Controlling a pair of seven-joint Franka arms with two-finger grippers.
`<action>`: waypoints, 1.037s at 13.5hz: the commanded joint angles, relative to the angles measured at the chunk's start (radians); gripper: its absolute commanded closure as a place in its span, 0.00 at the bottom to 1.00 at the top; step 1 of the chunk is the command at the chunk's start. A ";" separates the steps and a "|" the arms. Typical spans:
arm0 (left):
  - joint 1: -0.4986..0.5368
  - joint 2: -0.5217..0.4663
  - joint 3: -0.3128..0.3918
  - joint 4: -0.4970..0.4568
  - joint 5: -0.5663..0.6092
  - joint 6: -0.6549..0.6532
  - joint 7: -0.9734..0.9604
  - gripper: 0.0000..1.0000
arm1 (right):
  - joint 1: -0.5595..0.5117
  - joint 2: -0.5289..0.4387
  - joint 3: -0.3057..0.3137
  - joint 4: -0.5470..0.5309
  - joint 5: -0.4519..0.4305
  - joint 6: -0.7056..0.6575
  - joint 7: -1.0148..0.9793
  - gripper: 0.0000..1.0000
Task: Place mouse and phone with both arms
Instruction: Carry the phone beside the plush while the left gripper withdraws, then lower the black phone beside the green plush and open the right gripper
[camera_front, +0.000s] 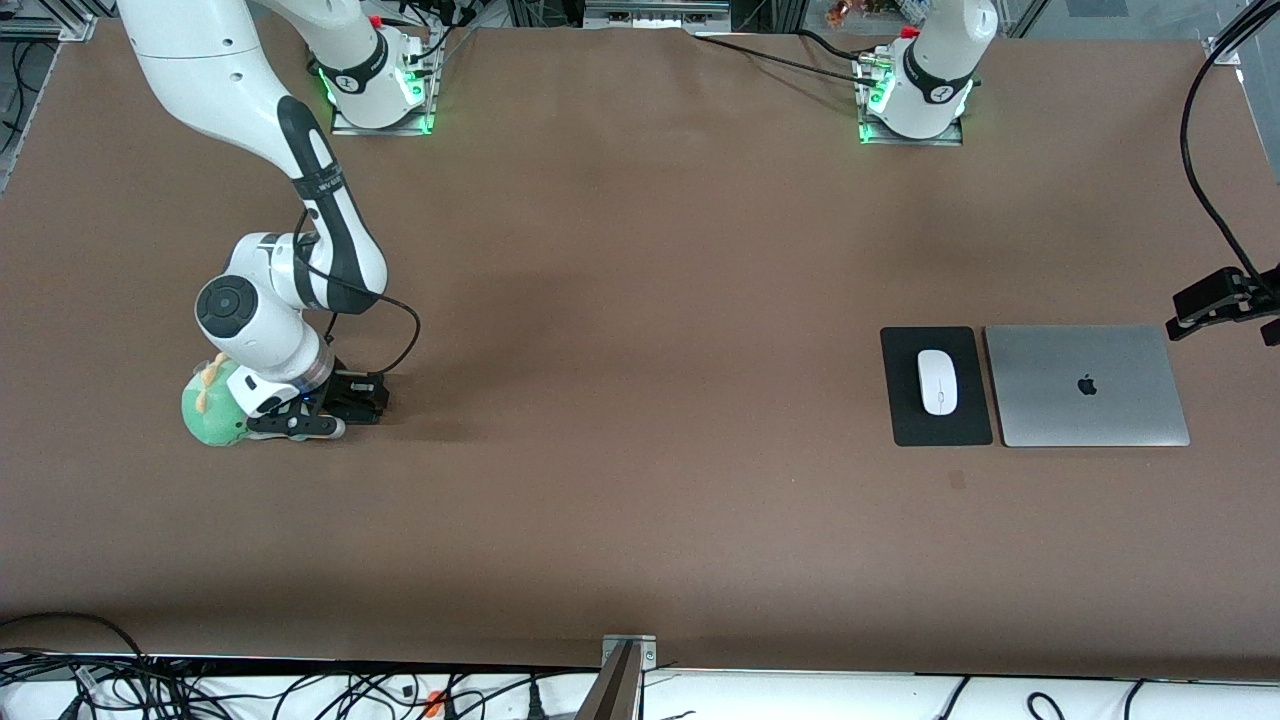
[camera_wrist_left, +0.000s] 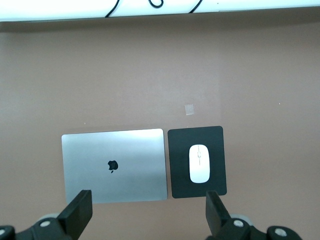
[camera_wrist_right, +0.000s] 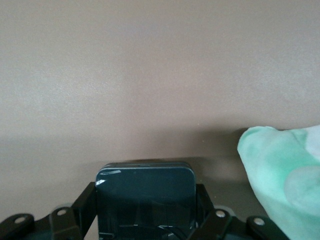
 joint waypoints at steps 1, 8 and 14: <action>-0.005 -0.082 -0.010 -0.093 -0.002 0.026 0.000 0.00 | -0.004 0.007 0.009 -0.006 0.020 0.063 -0.009 0.91; -0.006 -0.061 -0.007 0.063 -0.016 -0.228 -0.052 0.00 | 0.012 0.056 0.033 0.026 0.078 0.125 0.007 0.86; -0.015 -0.067 -0.012 0.083 -0.018 -0.307 -0.075 0.00 | 0.013 0.058 0.035 0.040 0.081 0.116 -0.012 0.00</action>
